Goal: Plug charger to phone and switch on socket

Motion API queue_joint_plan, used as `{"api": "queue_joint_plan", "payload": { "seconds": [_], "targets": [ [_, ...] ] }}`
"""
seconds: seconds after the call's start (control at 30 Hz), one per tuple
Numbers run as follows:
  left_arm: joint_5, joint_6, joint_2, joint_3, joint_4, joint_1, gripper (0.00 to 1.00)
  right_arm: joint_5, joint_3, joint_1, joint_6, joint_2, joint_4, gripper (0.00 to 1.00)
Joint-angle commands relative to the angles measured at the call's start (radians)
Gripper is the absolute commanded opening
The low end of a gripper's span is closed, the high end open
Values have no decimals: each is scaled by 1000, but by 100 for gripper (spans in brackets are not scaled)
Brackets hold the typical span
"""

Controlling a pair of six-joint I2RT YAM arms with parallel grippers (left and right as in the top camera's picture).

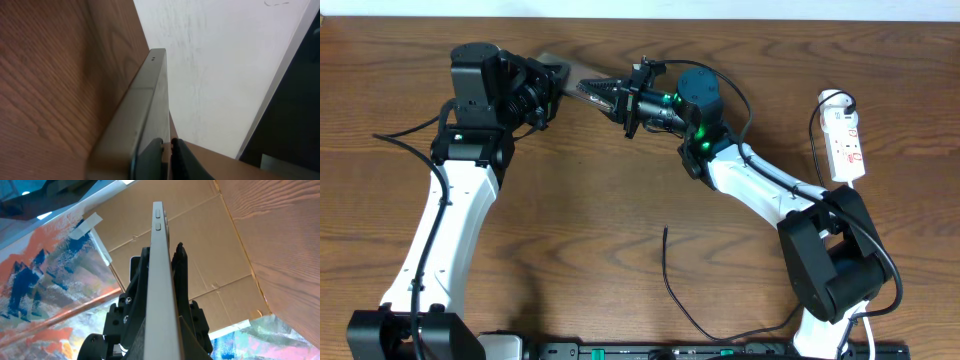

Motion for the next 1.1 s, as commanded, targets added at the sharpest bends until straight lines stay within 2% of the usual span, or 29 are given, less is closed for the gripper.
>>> {"api": "queue_joint_plan", "payload": {
  "seconds": [0.0,0.47,0.53,0.97,1.07],
  "targets": [
    [-14,11,7,-5,9,-2,19,7,16,9,9,-3,14,1],
    [-30,14,8,-5,8,-2,12,8,16,22,9,-3,32,2],
    [-30,14,8,-5,8,-2,8,8,16,22,9,-3,32,1],
    [-32,29,8,-5,8,-2,7,7,16,26,9,-3,32,1],
    [-32,29,8,-5,8,-2,8,7,16,27,9,-3,32,11]
  ]
}}
